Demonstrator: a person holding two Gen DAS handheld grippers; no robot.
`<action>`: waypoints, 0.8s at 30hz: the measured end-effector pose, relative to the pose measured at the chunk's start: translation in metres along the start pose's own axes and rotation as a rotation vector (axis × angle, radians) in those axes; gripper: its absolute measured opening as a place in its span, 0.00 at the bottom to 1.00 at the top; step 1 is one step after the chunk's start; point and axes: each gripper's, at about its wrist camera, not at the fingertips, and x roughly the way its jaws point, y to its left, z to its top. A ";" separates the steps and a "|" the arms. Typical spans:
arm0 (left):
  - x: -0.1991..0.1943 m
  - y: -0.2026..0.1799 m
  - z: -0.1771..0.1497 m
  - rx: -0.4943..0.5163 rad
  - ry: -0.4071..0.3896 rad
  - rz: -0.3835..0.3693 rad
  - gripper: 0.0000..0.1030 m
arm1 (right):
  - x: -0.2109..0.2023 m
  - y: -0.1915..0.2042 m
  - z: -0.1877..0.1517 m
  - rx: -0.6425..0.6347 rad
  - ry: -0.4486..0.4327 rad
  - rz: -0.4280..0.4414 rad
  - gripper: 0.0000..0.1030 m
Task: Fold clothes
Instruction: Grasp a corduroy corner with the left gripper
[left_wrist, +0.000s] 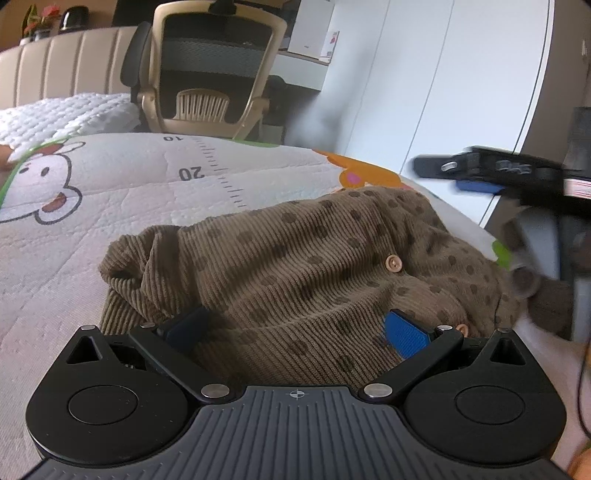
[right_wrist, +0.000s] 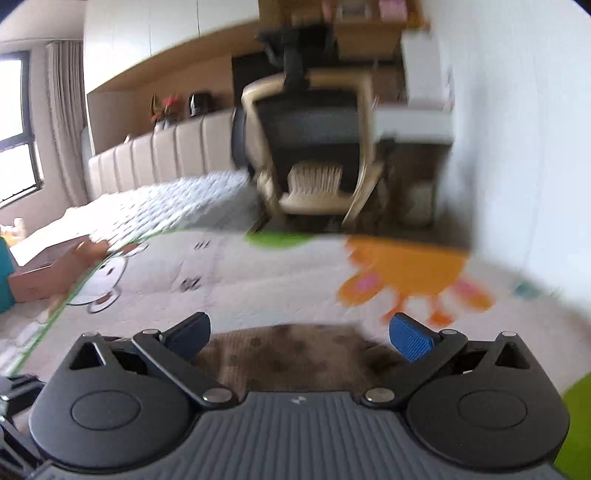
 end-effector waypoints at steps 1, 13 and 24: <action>-0.003 0.005 0.003 -0.009 0.008 -0.014 1.00 | 0.015 0.001 -0.001 0.009 0.067 -0.007 1.00; -0.089 0.029 0.026 -0.107 -0.115 -0.107 1.00 | -0.030 -0.015 -0.037 -0.158 0.139 -0.123 1.00; -0.066 -0.020 -0.035 0.133 0.186 -0.113 1.00 | -0.072 -0.012 -0.073 -0.351 0.179 -0.208 1.00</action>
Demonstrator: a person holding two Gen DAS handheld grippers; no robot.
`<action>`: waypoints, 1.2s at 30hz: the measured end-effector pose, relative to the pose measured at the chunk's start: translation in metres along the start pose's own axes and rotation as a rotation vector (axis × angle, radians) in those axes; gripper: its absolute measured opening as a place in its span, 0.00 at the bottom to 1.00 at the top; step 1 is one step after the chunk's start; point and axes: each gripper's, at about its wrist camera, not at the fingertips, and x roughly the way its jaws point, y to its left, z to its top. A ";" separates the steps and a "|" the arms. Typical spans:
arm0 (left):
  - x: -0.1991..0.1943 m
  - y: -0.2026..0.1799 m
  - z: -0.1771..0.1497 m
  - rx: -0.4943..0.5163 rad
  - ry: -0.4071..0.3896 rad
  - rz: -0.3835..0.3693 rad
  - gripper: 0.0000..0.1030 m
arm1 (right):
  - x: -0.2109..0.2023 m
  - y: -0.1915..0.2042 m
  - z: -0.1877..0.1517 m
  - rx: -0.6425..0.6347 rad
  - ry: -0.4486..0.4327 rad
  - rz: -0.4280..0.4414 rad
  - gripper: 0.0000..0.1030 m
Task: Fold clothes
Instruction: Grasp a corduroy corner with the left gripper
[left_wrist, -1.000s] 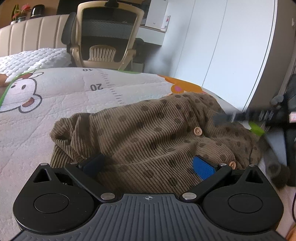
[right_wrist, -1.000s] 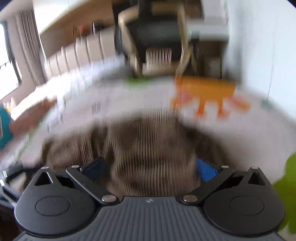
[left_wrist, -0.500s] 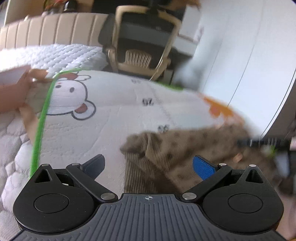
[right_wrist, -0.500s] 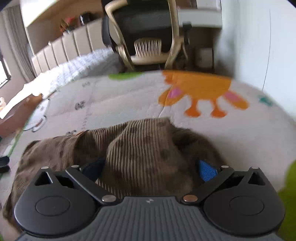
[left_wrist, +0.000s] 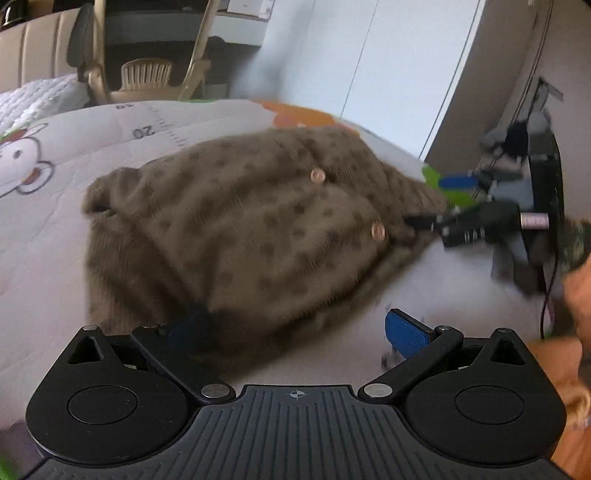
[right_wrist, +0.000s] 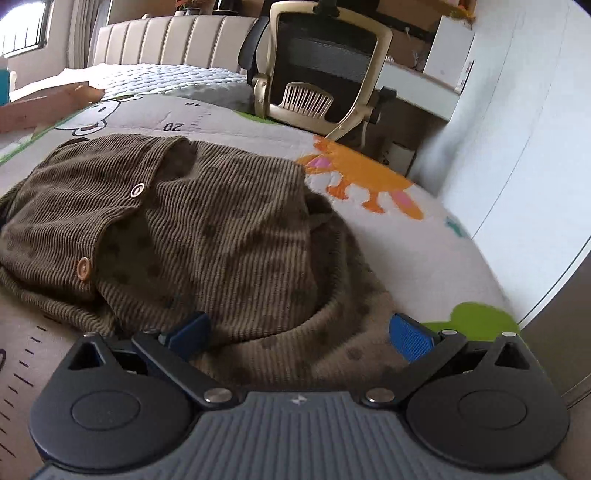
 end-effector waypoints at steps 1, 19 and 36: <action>-0.005 0.003 -0.003 -0.005 0.013 0.010 1.00 | -0.003 0.000 0.001 -0.008 -0.011 -0.010 1.00; -0.021 0.048 -0.013 -0.053 -0.006 0.297 0.49 | 0.018 0.088 0.031 -0.077 -0.058 0.237 1.00; -0.034 0.056 0.042 -0.317 -0.185 0.020 0.09 | -0.039 0.202 0.043 -0.465 -0.368 0.370 0.94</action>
